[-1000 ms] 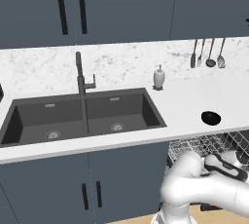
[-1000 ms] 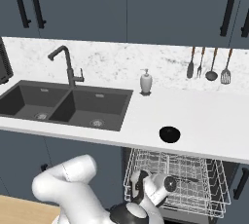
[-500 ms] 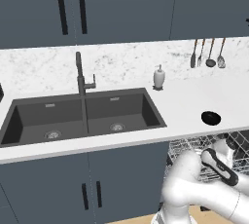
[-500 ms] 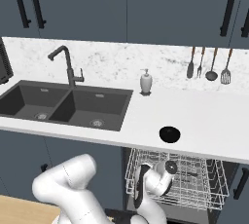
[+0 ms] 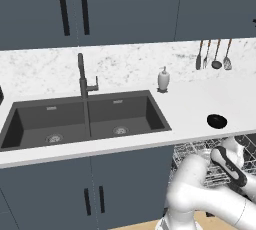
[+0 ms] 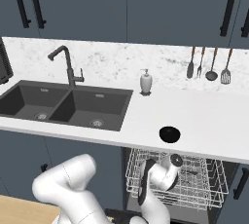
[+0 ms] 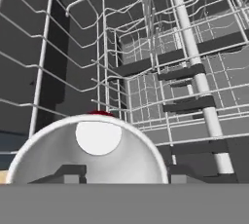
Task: Pick up the cup and bowl from the counter, place them in the dishwasher, and close the dishwasher door.
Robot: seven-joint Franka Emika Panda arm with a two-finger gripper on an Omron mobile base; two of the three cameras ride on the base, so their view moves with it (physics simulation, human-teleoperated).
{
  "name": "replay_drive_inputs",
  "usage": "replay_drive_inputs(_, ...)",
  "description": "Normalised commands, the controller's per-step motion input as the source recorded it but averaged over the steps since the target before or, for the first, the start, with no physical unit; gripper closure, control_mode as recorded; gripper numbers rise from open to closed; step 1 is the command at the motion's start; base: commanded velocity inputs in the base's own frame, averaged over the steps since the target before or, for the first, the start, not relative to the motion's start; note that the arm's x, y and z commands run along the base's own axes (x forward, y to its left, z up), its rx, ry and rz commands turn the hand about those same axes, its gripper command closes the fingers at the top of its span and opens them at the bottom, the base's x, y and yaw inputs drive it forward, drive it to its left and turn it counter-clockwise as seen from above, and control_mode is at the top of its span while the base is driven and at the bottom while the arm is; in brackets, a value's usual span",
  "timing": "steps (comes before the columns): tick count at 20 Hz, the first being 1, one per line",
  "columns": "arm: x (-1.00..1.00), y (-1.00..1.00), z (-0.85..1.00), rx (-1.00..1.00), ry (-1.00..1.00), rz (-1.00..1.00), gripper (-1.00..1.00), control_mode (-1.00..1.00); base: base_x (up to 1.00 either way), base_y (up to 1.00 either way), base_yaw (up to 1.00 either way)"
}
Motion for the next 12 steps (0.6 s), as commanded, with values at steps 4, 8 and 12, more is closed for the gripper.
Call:
replay_drive_inputs(4,0.00,0.00,0.05,0.00,0.00,0.00,-1.00,-1.00,0.00,0.00,0.00)
replay_drive_inputs(8,-0.19,-0.13,0.37,0.00,-0.04,0.00,-1.00,-1.00,0.00,0.00,0.00)
replay_drive_inputs(12,-0.31,-0.17,0.63,0.00,-0.03,0.00,-1.00,-1.00,0.00,0.00,0.00)
